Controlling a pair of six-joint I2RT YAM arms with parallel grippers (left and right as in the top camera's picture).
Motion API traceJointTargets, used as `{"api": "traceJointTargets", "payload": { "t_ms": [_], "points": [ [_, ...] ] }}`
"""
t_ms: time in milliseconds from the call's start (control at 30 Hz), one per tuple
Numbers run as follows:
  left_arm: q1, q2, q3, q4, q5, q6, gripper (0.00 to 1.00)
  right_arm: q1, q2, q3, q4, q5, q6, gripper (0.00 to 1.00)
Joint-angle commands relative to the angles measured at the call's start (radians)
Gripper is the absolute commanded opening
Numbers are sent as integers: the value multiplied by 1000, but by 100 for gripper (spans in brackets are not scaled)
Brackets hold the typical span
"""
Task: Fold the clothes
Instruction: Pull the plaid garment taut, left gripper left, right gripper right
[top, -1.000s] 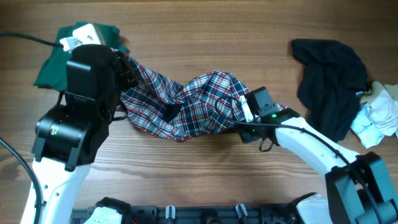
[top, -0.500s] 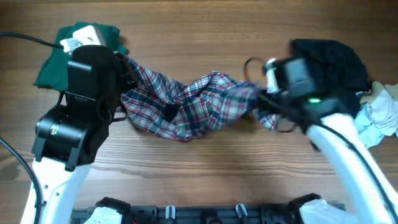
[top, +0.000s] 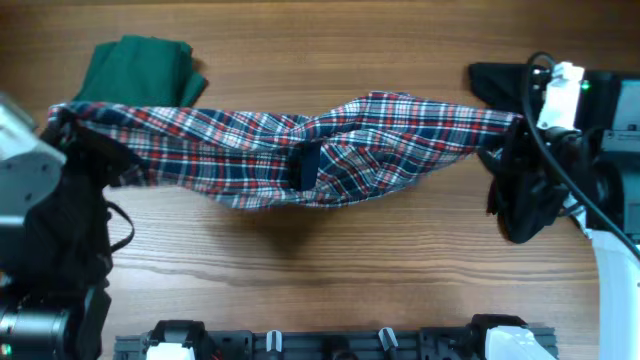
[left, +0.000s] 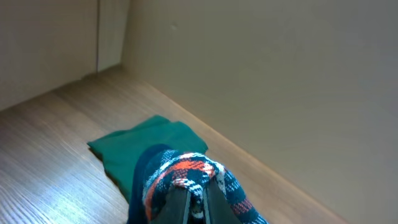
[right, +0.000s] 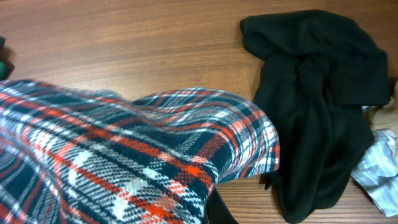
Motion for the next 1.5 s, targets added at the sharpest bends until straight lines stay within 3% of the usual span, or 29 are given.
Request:
{"api": "traceJointTargets", "payload": {
  "t_ms": [0, 133, 400, 600, 767, 867, 967, 1067, 1100, 1133, 1167, 1233, 1333, 1467],
  "points": [
    [55, -3, 17, -4, -26, -10, 4, -73, -11, 23, -15, -96, -49, 4],
    [60, -2, 17, -61, 9, -23, 4, -138, -11, 23, -51, -211, -112, 5],
    [60, 36, 17, -166, 94, -37, 4, -138, 57, 21, -139, -212, -114, 4],
    [60, 30, 17, -235, 162, -37, 4, -138, -75, 21, -269, -237, -111, 4],
    [60, 35, 17, -434, 244, -90, 4, -138, -175, 21, -344, -232, -106, 4],
    [60, 61, -2, -427, 243, -90, 4, -138, -114, -6, -268, -233, -107, 4],
    [60, 134, -74, -364, 243, -97, 4, -138, 58, -47, -192, -245, -114, 4],
    [60, 261, -167, -190, 244, -97, 4, -137, 262, -54, -66, -280, -115, 5],
    [60, 316, -192, -115, 243, -97, 4, -137, 349, -54, 8, -298, -116, 24],
    [60, 373, -205, -48, 244, -97, 4, -136, 407, -53, 67, -323, -130, 68],
    [60, 446, -206, 16, 244, -97, 23, -135, 484, -49, 123, -390, -164, 90],
    [60, 561, -206, 89, 251, -97, 62, -135, 572, -29, 139, -433, -156, 99],
    [60, 633, -206, 106, 251, -97, 65, -135, 547, -19, 113, -357, -140, 99],
    [60, 605, -206, 123, 251, -97, 66, -135, 398, -20, -23, -163, 43, 100]
  ]
}}
